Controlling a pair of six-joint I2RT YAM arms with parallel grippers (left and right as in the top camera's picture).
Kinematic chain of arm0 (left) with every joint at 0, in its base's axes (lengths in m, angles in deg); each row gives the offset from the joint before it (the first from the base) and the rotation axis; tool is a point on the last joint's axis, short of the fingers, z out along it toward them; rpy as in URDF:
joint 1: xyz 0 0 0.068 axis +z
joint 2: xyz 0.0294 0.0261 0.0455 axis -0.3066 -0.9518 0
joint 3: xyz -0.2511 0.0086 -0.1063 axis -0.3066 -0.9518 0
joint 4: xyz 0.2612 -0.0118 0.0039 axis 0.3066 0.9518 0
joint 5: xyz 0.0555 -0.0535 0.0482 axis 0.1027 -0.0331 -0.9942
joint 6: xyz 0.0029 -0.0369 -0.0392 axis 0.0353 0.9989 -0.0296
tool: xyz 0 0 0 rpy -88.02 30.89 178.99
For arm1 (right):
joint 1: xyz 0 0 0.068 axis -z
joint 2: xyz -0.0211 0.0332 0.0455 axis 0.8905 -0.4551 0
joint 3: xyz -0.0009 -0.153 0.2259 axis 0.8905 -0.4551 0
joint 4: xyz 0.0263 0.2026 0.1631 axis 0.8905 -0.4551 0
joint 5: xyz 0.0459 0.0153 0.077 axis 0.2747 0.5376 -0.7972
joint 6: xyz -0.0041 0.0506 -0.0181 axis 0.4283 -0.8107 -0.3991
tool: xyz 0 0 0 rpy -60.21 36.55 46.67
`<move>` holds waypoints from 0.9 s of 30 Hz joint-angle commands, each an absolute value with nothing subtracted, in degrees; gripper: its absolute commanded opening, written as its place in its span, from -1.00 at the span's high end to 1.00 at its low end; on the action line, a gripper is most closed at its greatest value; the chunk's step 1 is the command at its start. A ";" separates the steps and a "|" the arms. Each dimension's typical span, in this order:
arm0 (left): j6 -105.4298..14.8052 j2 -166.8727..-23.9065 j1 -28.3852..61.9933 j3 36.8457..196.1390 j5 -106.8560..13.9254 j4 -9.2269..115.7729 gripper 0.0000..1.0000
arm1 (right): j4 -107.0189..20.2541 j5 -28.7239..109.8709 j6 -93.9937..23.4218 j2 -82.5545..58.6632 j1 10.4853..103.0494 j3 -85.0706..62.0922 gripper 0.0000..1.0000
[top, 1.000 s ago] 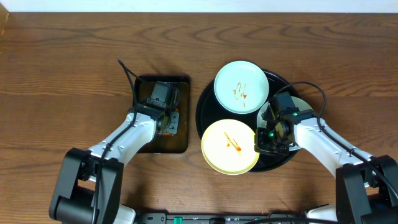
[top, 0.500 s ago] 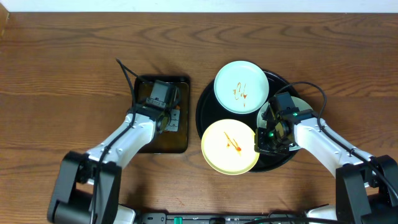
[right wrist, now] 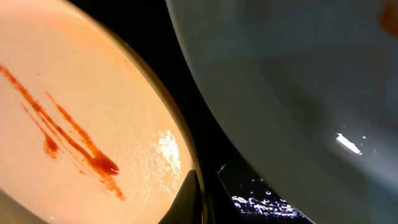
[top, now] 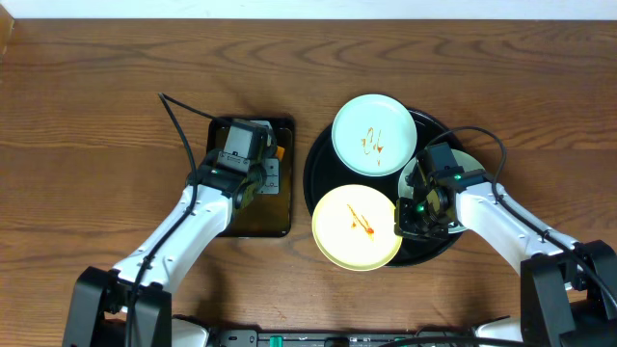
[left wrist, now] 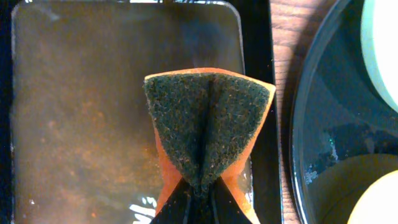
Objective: Clean dirty plates on tray and stack at the side
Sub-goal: 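Grasp the orange-green sponge with the left gripper and squeeze it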
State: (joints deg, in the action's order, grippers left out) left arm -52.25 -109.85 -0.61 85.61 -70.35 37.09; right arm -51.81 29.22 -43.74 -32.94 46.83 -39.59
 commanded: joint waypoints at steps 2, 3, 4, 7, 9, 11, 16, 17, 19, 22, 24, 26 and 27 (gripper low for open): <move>-49.41 -112.21 -0.69 85.78 -69.98 37.20 0.85 | -52.16 30.16 -43.64 -33.22 46.33 -39.30 0.97; -49.41 -112.65 -0.91 85.78 -69.98 37.15 0.85 | -52.16 30.16 -43.64 -33.22 46.33 -39.30 0.97; -49.43 -113.10 -1.17 85.78 -69.98 37.13 0.85 | -52.18 30.16 -43.64 -33.22 46.35 -39.30 0.98; -49.45 -114.35 -2.31 85.78 -70.01 37.15 0.85 | -52.22 30.14 -43.64 -33.22 46.33 -39.30 0.97; -49.43 -115.07 -3.18 85.78 -70.01 37.15 0.85 | -52.22 30.14 -43.64 -33.22 46.33 -39.30 0.98; -49.30 -115.64 -3.95 85.78 -70.01 37.13 0.85 | -52.20 30.14 -43.64 -33.22 46.35 -39.30 0.97; -47.12 -116.95 -6.31 85.78 -70.01 36.45 0.85 | -52.20 30.14 -43.64 -33.22 46.33 -39.30 0.97; -47.12 -117.00 -6.75 85.78 -70.01 36.21 0.86 | -52.22 30.14 -43.64 -33.22 46.35 -39.30 0.97; -47.14 -116.97 -7.40 85.81 -70.01 35.54 0.85 | -52.22 30.16 -43.64 -33.22 46.35 -39.30 0.97; -47.14 -116.97 -8.08 85.81 -69.28 34.25 0.85 | -52.20 30.16 -43.64 -33.22 46.35 -39.30 0.97; -47.14 -116.97 -8.39 85.81 -66.64 33.18 0.85 | -52.25 30.16 -43.64 -33.22 46.33 -39.30 0.97; -47.12 -116.97 -8.45 85.81 -64.93 32.61 0.86 | -52.35 30.16 -43.64 -33.22 46.35 -39.30 0.97; -47.14 -116.97 -8.50 85.81 -64.65 32.56 0.85 | -52.35 30.16 -43.64 -33.22 46.33 -39.30 0.98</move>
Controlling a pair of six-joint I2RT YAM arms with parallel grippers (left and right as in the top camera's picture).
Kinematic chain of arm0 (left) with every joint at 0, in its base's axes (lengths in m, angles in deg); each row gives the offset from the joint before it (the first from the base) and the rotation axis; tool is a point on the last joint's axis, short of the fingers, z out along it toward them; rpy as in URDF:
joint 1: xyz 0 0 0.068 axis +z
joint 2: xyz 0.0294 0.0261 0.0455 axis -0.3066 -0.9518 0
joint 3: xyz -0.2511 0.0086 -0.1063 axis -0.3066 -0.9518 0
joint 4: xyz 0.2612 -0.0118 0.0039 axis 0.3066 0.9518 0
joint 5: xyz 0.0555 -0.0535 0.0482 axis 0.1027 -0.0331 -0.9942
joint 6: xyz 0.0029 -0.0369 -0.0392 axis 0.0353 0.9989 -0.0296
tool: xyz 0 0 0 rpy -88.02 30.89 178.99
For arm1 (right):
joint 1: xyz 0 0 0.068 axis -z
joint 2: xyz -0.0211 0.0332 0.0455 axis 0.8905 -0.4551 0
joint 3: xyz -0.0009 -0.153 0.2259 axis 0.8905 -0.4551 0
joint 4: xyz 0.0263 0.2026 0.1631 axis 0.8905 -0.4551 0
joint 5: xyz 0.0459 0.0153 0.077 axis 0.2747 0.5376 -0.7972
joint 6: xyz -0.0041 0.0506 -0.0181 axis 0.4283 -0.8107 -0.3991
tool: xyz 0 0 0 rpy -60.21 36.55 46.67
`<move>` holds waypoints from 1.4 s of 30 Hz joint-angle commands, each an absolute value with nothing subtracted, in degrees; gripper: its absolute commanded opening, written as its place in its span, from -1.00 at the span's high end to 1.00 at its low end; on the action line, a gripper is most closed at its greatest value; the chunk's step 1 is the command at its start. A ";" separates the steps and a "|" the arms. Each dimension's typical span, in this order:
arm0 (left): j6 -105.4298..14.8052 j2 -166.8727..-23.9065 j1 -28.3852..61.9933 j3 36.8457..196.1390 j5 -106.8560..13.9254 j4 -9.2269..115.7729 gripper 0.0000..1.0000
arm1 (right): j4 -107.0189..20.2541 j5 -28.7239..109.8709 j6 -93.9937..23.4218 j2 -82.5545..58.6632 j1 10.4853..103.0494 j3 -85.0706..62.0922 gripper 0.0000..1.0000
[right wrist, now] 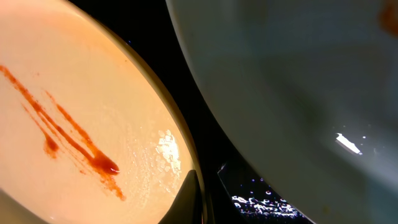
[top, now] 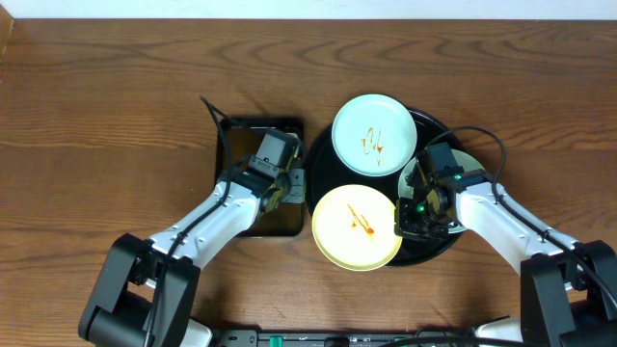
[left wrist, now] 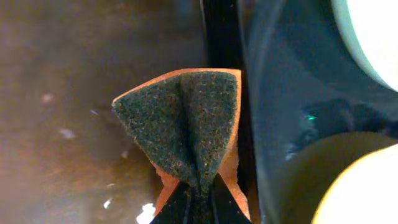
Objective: Clean dirty plates on tray and stack at the side
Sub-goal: 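Grasp the orange-green sponge with the left gripper and squeeze it, then lift the sponge with the left gripper above the black tray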
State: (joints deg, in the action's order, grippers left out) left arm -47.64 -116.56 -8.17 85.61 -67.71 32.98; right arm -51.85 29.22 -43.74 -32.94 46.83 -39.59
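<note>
A yellow plate [top: 355, 227] streaked with red sauce lies on the near part of the round black tray [top: 316, 164]. A pale plate [top: 374, 134] with an orange squiggle lies at the tray's back. My right gripper [top: 400, 225] is shut on the yellow plate's right rim; the rim of the yellow plate [right wrist: 74, 93] runs between the right gripper's [right wrist: 202, 194] fingers. My left gripper [left wrist: 198, 186] is shut on a folded orange sponge [left wrist: 186, 124], dark scouring side out. The left gripper [top: 286, 187] hangs over the water basin's right edge, beside the round tray.
The black rectangular basin [top: 241, 224] of brownish water stands left of the round tray, almost touching it. A third plate [top: 469, 159] is partly hidden under my right arm. A black cable [top: 214, 116] rises behind the basin. Bare wooden table lies all around.
My left gripper has moved right with the sponge, from the basin's middle to its right edge next to the round tray. The basin sits slightly nearer the tray. The right gripper has not moved.
</note>
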 commanded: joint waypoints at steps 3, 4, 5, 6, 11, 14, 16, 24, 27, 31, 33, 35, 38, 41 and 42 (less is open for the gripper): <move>-47.14 -116.97 -8.50 85.81 -64.63 32.39 0.85 | -52.35 30.16 -43.64 -33.22 46.35 -39.30 0.98; -47.14 -116.97 -8.50 85.81 -64.63 32.41 0.85 | -52.38 30.16 -43.64 -33.22 46.35 -39.30 0.97; -47.14 -116.97 -8.50 85.81 -64.63 32.41 0.85 | -52.38 30.16 -43.61 -33.22 46.35 -39.30 0.97; -47.16 -116.97 -8.47 85.81 -64.63 32.41 0.85 | -52.40 30.16 -43.61 -33.22 46.35 -39.30 0.98; -47.38 -115.84 -8.19 85.91 -68.10 32.43 0.85 | -52.40 30.16 -43.61 -33.22 46.35 -39.30 0.98; -47.57 -113.13 -8.15 85.98 -73.11 32.41 0.85 | -52.42 30.16 -43.61 -33.22 46.35 -39.30 0.97; -48.86 -110.81 -8.15 85.98 -74.46 32.19 0.85 | -52.35 30.16 -43.64 -33.22 46.35 -39.30 0.98; -50.24 -103.88 -8.15 85.98 -81.26 30.22 0.85 | -52.16 30.18 -43.64 -33.22 46.35 -39.30 0.97; -53.04 -101.91 -8.15 85.98 -81.26 28.61 0.85 | -52.18 30.16 -43.64 -33.22 46.35 -39.30 0.98; -55.84 -99.29 -8.17 85.98 -82.22 27.25 0.85 | -52.20 30.16 -43.64 -33.22 46.35 -39.30 0.97; -56.58 -98.05 -8.15 85.98 -84.54 26.90 0.85 | -52.20 30.16 -43.64 -33.22 46.35 -39.30 0.97; -58.55 -96.93 -8.15 85.98 -85.81 26.09 0.85 | -52.20 30.18 -43.64 -33.22 46.35 -39.30 0.97; -61.28 -95.31 -8.15 85.98 -85.79 24.41 0.85 | -52.18 30.18 -43.64 -33.22 46.35 -39.30 0.97; -62.96 -94.22 -8.15 85.98 -85.79 23.65 0.85 | -52.20 30.18 -43.64 -33.22 46.35 -39.30 0.97; -62.96 -93.89 -8.15 85.98 -85.79 23.65 0.85 | -52.18 30.18 -43.64 -33.22 46.35 -39.30 0.97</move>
